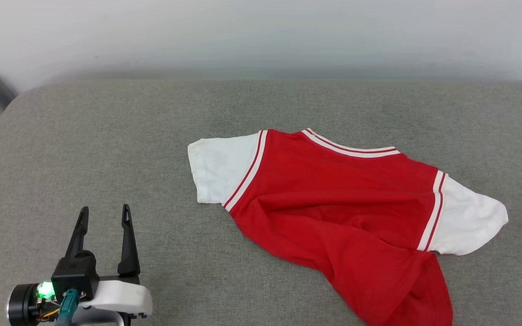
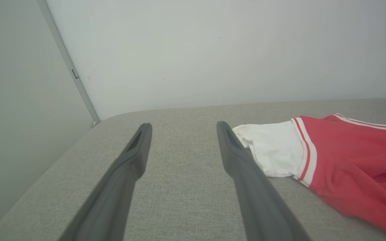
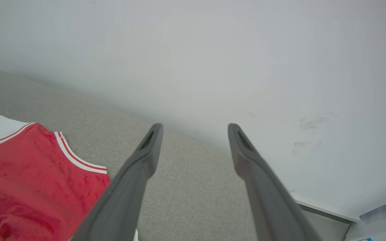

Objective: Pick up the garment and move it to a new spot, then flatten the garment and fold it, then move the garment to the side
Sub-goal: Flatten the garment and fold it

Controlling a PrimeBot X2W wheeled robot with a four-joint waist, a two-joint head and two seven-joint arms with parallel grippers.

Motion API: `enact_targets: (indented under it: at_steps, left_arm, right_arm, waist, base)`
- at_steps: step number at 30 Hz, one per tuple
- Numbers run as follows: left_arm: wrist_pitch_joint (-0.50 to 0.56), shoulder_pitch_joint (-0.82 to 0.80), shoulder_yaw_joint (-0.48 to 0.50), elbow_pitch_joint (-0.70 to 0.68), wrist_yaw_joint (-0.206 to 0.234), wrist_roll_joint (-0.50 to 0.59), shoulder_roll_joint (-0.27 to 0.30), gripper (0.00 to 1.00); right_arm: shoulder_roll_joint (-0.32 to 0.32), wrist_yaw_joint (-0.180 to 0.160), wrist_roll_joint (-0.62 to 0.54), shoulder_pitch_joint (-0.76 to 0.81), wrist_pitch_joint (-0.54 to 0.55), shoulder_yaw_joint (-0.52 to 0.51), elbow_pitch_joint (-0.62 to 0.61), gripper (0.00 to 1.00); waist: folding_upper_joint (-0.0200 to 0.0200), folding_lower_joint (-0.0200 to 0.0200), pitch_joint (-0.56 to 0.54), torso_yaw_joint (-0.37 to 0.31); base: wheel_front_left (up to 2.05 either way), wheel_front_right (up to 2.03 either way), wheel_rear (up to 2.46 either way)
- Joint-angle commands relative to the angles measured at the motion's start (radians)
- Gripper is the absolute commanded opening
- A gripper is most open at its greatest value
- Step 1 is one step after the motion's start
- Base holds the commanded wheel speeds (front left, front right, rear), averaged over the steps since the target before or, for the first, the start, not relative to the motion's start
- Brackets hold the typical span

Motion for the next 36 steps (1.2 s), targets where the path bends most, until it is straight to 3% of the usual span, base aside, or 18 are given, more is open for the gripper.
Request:
enact_targets:
  at_steps: [1,8,13,14,16,17,21,28,36]
  left_arm:
    - [-0.002,0.017,0.005,-0.006,-0.003,0.000,0.001,1.00]
    - [-0.002,0.029,0.008,-0.021,-0.005,0.002,0.006,1.00]
    - [-0.002,0.007,0.000,-0.036,-0.008,0.008,-0.003,1.00]
    - [-0.002,0.007,0.000,-0.036,-0.008,0.008,-0.003,1.00]
    - [-0.002,-0.012,-0.005,-0.042,-0.012,0.012,-0.010,1.00]
    - [-0.002,-0.012,-0.005,-0.042,-0.012,0.012,-0.010,1.00]
    - [-0.002,-0.040,-0.013,-0.051,-0.015,0.016,-0.025,1.00]
    - [-0.002,-0.093,-0.013,-0.058,-0.031,0.029,-0.039,1.00]
    - [-0.002,-0.136,0.002,-0.060,-0.050,0.044,-0.055,1.00]
  right_arm:
    - [0.017,-0.001,-0.019,0.037,-0.015,-0.042,-0.009,1.00]
    - [0.043,-0.001,-0.062,0.124,0.053,-0.149,-0.072,1.00]
    - [-0.023,-0.001,0.037,0.146,0.306,-0.076,-0.148,1.00]
    - [-0.023,-0.001,0.037,0.146,0.306,-0.076,-0.148,1.00]
    - [-0.077,-0.001,0.118,0.145,0.487,-0.017,-0.166,1.00]
    - [-0.077,-0.001,0.118,0.145,0.487,-0.017,-0.166,1.00]
    - [-0.108,-0.001,0.158,0.112,0.677,0.035,-0.128,1.00]
    - [-0.060,-0.001,0.149,0.066,0.822,0.071,-0.040,1.00]
    - [0.035,-0.001,0.137,0.084,0.840,0.108,0.036,1.00]
  waist:
    - [-0.0001,0.0001,-0.006,-0.002]
    - [-0.0001,0.0001,0.000,0.002]
    - [-0.0001,0.0001,0.035,0.023]
    - [-0.0001,0.0001,0.035,0.023]
    - [-0.0001,0.0001,0.068,0.039]
    - [-0.0001,0.0001,0.068,0.039]
    - [-0.0001,0.0001,0.120,0.063]
    - [-0.0001,0.0001,0.208,0.101]
    - [-0.0001,0.0001,0.278,0.120]
  base:
    - [0.00,0.00,0.00]
    - [0.00,0.00,0.00]
    - [0.00,0.00,0.00]
    - [0.00,0.00,0.00]
    - [0.00,0.00,0.00]
    - [0.00,0.00,0.00]
    - [0.00,0.00,0.00]
    - [0.00,0.00,0.00]
    - [0.00,0.00,0.00]
